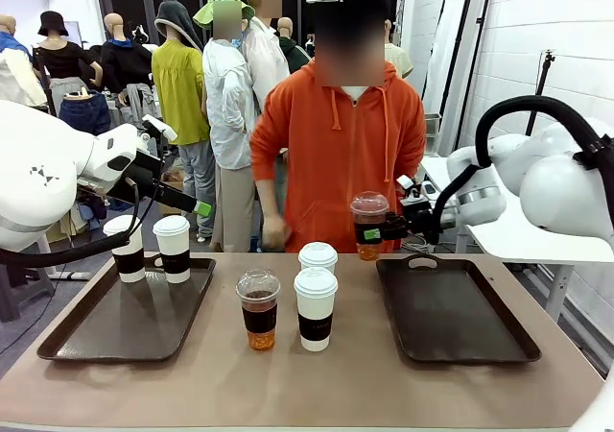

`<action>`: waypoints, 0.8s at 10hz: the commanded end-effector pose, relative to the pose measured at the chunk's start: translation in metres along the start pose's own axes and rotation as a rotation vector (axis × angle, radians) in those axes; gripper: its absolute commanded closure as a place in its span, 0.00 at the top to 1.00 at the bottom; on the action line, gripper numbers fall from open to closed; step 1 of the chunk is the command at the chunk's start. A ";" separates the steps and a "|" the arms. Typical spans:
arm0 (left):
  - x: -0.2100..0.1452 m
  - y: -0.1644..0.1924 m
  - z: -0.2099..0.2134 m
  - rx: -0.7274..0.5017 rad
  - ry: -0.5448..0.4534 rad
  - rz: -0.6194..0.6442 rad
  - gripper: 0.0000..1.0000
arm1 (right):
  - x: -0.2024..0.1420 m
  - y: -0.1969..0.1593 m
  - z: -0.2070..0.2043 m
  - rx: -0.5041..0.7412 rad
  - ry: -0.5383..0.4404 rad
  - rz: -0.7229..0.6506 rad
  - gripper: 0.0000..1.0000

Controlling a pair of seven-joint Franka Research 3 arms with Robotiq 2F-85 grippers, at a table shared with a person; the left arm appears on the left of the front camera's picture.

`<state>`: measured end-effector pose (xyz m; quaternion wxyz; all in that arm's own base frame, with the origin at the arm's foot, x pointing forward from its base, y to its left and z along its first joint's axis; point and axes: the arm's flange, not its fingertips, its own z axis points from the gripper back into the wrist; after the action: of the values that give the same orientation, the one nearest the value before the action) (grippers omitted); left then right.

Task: Distribute the coffee onto the tray.
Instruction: Pick up one iced Americano and place it on the right Handle tray.

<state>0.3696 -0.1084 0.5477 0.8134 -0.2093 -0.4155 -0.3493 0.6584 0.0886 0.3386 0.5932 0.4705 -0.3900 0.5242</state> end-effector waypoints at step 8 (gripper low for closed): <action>-0.001 0.001 0.000 -0.002 0.002 0.004 1.00 | -0.060 0.026 0.059 -0.113 -0.042 0.030 0.62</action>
<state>0.3696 -0.1084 0.5477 0.8133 -0.2092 -0.4155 -0.3494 0.6280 0.0148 0.2999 0.6116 0.4472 -0.4115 0.5065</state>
